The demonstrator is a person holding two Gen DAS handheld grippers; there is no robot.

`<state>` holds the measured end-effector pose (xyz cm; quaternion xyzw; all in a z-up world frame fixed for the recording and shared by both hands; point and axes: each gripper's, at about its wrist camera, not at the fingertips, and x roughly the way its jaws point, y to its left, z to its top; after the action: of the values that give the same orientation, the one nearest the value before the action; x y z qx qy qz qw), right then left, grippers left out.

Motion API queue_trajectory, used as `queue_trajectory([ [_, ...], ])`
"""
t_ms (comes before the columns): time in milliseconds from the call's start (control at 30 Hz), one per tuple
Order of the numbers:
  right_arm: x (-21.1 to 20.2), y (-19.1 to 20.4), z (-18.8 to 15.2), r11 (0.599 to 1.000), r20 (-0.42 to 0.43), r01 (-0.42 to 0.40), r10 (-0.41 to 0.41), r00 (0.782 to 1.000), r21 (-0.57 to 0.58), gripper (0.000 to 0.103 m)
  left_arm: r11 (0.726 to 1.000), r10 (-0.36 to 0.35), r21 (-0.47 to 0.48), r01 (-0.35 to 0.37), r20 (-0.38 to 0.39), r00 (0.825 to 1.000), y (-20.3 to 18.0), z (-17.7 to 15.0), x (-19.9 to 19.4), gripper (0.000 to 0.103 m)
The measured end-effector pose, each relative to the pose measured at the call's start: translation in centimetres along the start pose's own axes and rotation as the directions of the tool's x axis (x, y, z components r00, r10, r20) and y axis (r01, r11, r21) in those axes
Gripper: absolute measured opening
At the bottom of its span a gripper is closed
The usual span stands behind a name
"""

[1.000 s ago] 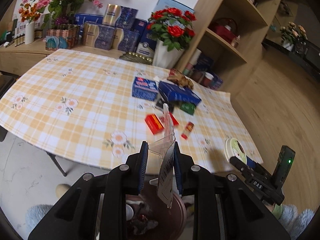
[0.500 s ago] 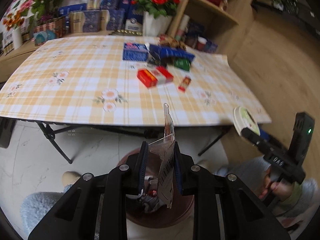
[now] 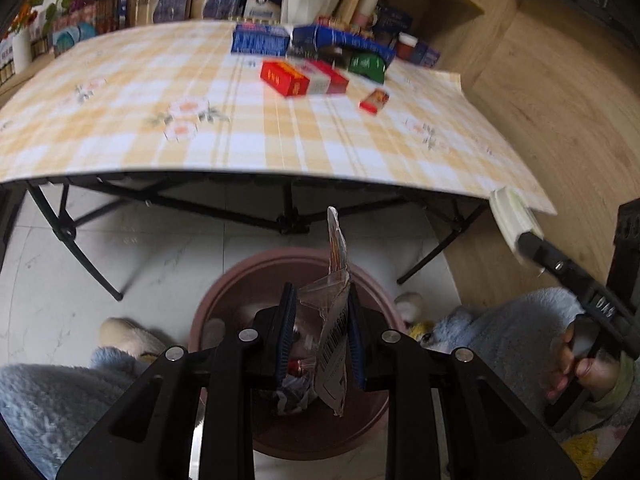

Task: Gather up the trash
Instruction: 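Lower the leaflet into the brown bin and open the left tool while the right carries the lid, then lower the yogurt lid into the brown bin and open the right tool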

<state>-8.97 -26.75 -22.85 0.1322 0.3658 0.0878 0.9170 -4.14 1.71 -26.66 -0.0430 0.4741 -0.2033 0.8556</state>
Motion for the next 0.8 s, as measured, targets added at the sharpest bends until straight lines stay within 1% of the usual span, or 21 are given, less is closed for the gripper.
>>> queue_trajectory([
  [133,0.4,0.1,-0.1,1.0,-0.011,-0.001,0.001,1.0,0.0,0.084,0.999,0.032,0.037,-0.03,-0.067,0.997,-0.3,-0.3,2.2,0.024],
  [200,0.6,0.3,-0.1,1.0,-0.015,-0.003,0.003,1.0,-0.009,0.084,0.998,0.052,0.044,-0.048,-0.085,0.995,-0.4,-0.4,3.0,0.024],
  [300,0.7,0.6,-0.3,1.0,-0.023,-0.004,0.004,1.0,-0.025,0.084,0.998,0.059,0.037,-0.056,-0.092,0.994,-0.1,-0.5,3.5,0.024],
  [400,0.9,0.6,-0.3,1.0,-0.031,-0.004,0.003,1.0,-0.029,0.084,0.998,0.06,0.035,-0.057,-0.097,0.993,-0.2,-0.5,3.8,0.024],
  [500,1.0,0.5,-0.3,1.0,-0.034,-0.003,0.002,0.999,-0.025,0.084,1.0,0.015,0.022,-0.013,-0.115,0.993,-0.1,-0.5,4.2,0.025],
  [533,1.0,0.5,-0.3,1.0,-0.033,-0.002,0.001,0.999,-0.024,0.084,1.0,0.003,0.021,-0.001,-0.116,0.993,-0.2,-0.4,4.3,0.027],
  [567,1.0,0.5,-0.3,1.0,-0.033,-0.002,0.001,0.999,-0.024,0.084,1.0,-0.001,0.023,0.003,-0.113,0.994,-0.2,-0.4,4.2,0.035],
  [600,1.0,0.5,-0.3,1.0,-0.033,-0.002,0.001,0.999,-0.025,0.084,1.0,0.002,0.027,0.001,-0.098,0.995,-0.3,-0.3,4.0,0.047],
  [667,1.0,0.5,-0.3,1.0,-0.033,-0.002,0.001,0.999,-0.029,0.084,1.0,0.01,0.027,-0.008,-0.069,0.998,-0.4,-0.2,3.4,0.062],
  [800,1.0,0.7,-0.3,0.999,-0.035,0.001,-0.002,0.999,-0.04,0.084,1.0,0.015,-0.013,-0.015,-0.011,1.0,0.2,0.2,2.2,0.071],
])
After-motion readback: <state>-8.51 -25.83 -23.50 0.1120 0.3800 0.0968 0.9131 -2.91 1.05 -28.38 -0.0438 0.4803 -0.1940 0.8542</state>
